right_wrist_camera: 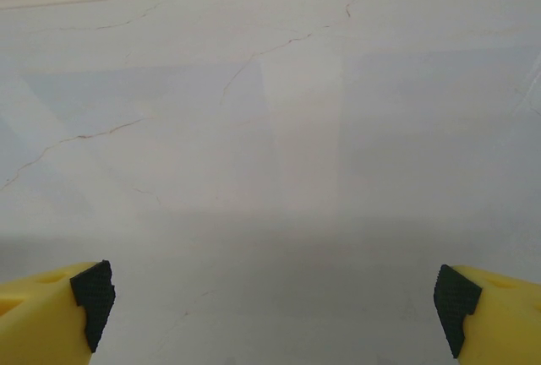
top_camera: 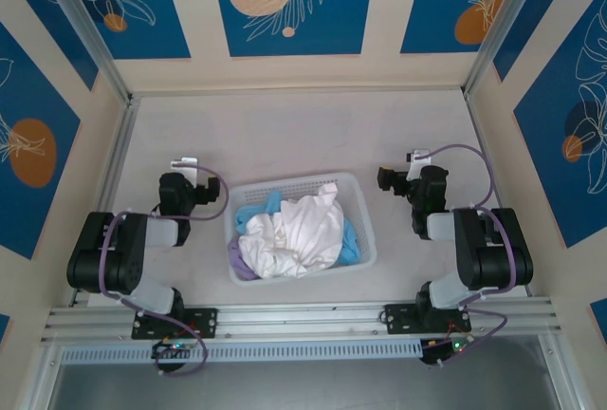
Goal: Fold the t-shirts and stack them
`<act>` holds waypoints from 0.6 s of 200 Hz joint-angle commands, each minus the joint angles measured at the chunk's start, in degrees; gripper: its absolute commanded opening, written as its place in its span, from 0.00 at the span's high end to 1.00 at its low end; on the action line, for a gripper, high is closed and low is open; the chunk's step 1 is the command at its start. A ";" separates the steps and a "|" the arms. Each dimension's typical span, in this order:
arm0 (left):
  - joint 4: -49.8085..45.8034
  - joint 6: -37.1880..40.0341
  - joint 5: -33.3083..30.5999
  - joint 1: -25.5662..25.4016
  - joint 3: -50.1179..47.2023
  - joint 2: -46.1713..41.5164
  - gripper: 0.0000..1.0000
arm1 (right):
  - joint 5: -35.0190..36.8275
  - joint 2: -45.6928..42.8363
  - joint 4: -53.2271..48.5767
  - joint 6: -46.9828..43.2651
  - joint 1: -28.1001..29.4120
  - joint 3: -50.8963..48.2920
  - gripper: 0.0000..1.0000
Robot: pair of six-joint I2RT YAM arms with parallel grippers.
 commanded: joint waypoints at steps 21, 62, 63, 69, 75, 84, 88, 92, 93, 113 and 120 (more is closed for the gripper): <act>1.98 0.17 -0.21 -0.47 1.05 0.34 0.00 | -1.00 0.78 1.44 0.60 0.03 1.44 0.01; -1.38 0.02 -1.25 -0.48 2.13 -1.37 0.00 | 1.31 -2.10 -5.69 0.93 0.45 3.93 0.01; -1.83 0.01 -1.35 -0.47 2.28 -1.57 0.00 | 1.65 -2.46 -6.41 0.89 0.53 4.15 0.01; -4.37 0.08 -1.52 -0.60 3.12 -3.09 0.00 | 3.61 -3.94 -9.77 1.28 0.83 5.41 0.01; -6.67 0.09 -1.61 -0.63 3.64 -4.68 0.00 | 4.76 -5.37 -11.43 1.54 0.94 5.89 0.01; -9.41 0.17 -1.58 -0.73 3.96 -7.49 0.00 | 4.77 -8.07 -12.73 1.48 1.07 5.63 0.01; -10.35 0.22 -1.53 -0.73 4.01 -8.78 0.00 | 4.43 -9.57 -13.24 1.25 1.12 5.36 0.01; -11.55 0.26 -1.58 -0.73 4.04 -10.23 0.00 | 4.01 -11.27 -13.62 1.26 1.21 4.95 0.01; -11.70 0.26 -1.60 -0.69 4.07 -10.57 0.00 | 3.96 -11.75 -13.76 1.23 1.22 4.83 0.01; -20.18 -4.04 -7.16 -0.74 7.24 -17.54 0.00 | 0.73 -22.67 -19.52 1.42 2.03 3.90 0.01; -27.58 -7.15 -10.96 -0.65 11.13 -18.97 0.00 | -0.16 -26.87 -22.89 2.00 2.34 4.34 0.01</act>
